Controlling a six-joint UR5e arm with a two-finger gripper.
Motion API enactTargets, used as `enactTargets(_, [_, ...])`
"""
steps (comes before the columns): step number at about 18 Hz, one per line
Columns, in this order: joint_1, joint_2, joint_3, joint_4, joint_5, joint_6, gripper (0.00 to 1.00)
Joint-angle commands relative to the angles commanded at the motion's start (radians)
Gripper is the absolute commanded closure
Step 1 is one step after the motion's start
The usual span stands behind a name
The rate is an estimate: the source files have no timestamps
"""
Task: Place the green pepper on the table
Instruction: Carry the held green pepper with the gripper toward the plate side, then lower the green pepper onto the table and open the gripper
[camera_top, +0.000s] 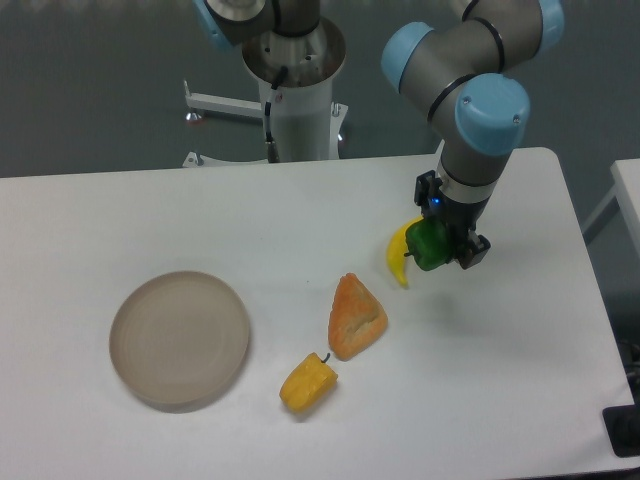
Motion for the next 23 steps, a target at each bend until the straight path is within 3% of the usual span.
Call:
enactTargets(7, [-0.034, 0.009, -0.018, -0.005, 0.0, -0.018, 0.81])
enactTargets(9, [-0.06, 0.058, -0.078, -0.011, 0.0, -0.028, 0.8])
enactTargets(15, [-0.184, 0.187, -0.317, 0.055, -0.003, -0.11, 0.81])
enactTargets(21, [-0.288, 0.209, -0.429, 0.083, -0.003, -0.227, 0.81])
enactTargets(23, [-0.322, 0.196, -0.452, 0.125, -0.003, -0.248, 0.81])
